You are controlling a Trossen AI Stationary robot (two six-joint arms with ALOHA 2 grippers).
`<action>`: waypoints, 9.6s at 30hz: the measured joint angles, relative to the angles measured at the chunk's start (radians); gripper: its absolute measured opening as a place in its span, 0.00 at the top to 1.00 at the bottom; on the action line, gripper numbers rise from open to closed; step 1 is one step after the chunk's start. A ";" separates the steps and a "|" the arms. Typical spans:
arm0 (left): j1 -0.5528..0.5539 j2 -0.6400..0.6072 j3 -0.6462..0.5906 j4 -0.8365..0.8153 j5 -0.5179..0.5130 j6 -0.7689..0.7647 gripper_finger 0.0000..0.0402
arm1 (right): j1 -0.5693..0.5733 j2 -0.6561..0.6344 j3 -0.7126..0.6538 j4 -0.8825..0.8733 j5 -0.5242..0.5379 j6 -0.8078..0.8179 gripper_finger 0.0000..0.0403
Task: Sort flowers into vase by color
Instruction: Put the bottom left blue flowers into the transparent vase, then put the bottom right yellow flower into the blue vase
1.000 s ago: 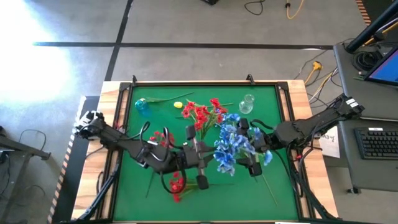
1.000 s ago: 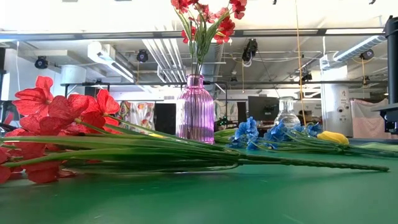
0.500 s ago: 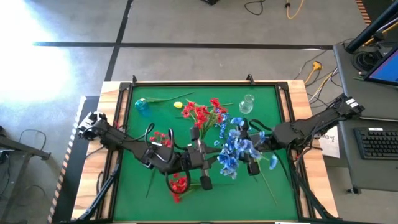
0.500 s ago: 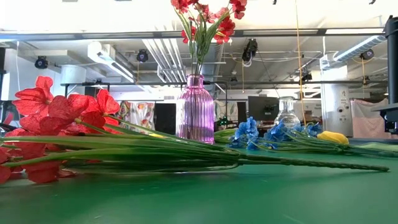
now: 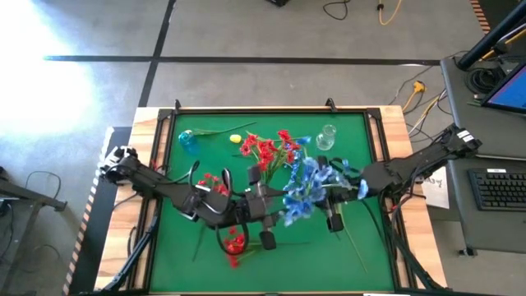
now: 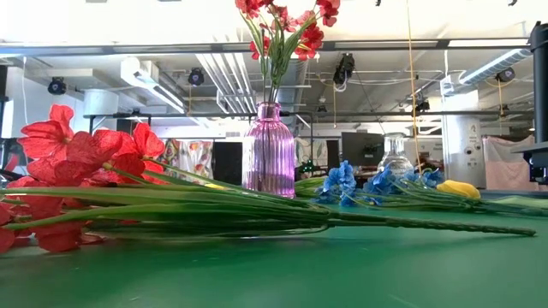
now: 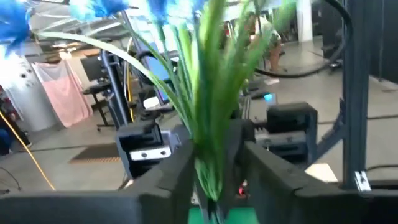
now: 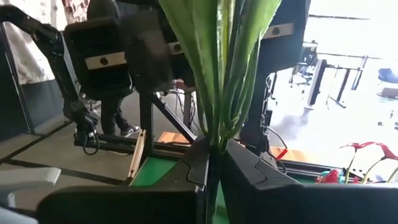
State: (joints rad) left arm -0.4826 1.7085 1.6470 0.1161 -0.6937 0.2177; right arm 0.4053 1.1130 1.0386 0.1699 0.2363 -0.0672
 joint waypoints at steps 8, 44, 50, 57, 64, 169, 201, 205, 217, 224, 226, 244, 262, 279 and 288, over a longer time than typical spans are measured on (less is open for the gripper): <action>-0.034 -0.116 0.000 -0.235 -0.001 -0.069 0.47 | 0.000 -0.103 0.000 -0.012 0.112 0.025 0.95; -0.273 -0.307 -0.002 -1.046 -0.381 -0.698 0.44 | -0.624 -0.305 -0.458 -0.052 0.778 0.322 0.96; -0.272 -0.312 -0.064 -1.101 -0.382 -0.788 0.44 | -0.665 -0.305 -0.527 0.080 0.778 0.324 0.96; -0.274 -0.358 -0.170 -1.099 -0.381 -0.849 0.44 | -0.675 -0.281 -0.554 0.107 0.778 0.355 0.96; -0.274 -0.448 -0.317 -1.032 -0.381 -0.893 0.44 | -0.678 -0.207 -0.554 0.166 0.783 0.346 0.96; -0.268 -0.522 -0.584 -0.856 -0.225 -1.057 0.44 | 0.097 0.029 -0.310 -1.049 -0.203 1.616 0.36; -0.268 -0.522 -0.583 -0.849 -0.242 -0.959 0.44 | 0.110 0.320 -0.307 -0.916 -0.215 1.564 0.96; -0.268 -0.522 -0.583 -0.834 -0.242 -0.958 0.44 | 0.109 0.321 -0.282 -0.961 -0.198 1.555 0.97; -0.268 -0.519 -0.583 -0.615 -0.101 -0.678 0.44 | 0.151 0.220 -0.098 -1.370 -0.203 1.547 0.97; -0.269 -0.497 -0.583 -0.502 -0.073 -0.546 0.44 | 0.275 0.103 0.005 -1.290 -0.099 1.460 0.97; -0.269 -0.484 -0.583 -0.470 -0.055 -0.522 0.44 | 0.335 0.069 0.025 -1.186 -0.006 1.419 0.97; -0.232 -0.338 -0.581 -0.011 0.006 -0.226 0.44 | 0.319 0.194 -0.014 0.121 0.404 0.165 0.97; -0.147 -0.247 -0.581 0.164 0.109 -0.225 0.49 | 0.173 0.453 0.272 0.225 0.245 -0.111 0.97; -0.130 -0.249 -0.581 0.250 0.179 -0.205 0.84 | 0.131 0.494 0.323 0.189 0.258 -0.166 0.97; -0.123 -0.250 -0.581 0.250 0.179 -0.207 0.99 | 0.131 0.493 0.322 0.172 0.261 -0.161 0.97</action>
State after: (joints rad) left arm -0.6052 1.4582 1.0664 0.3664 -0.5144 0.0105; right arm 0.5361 1.6062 1.3605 0.3415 0.4972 -0.2283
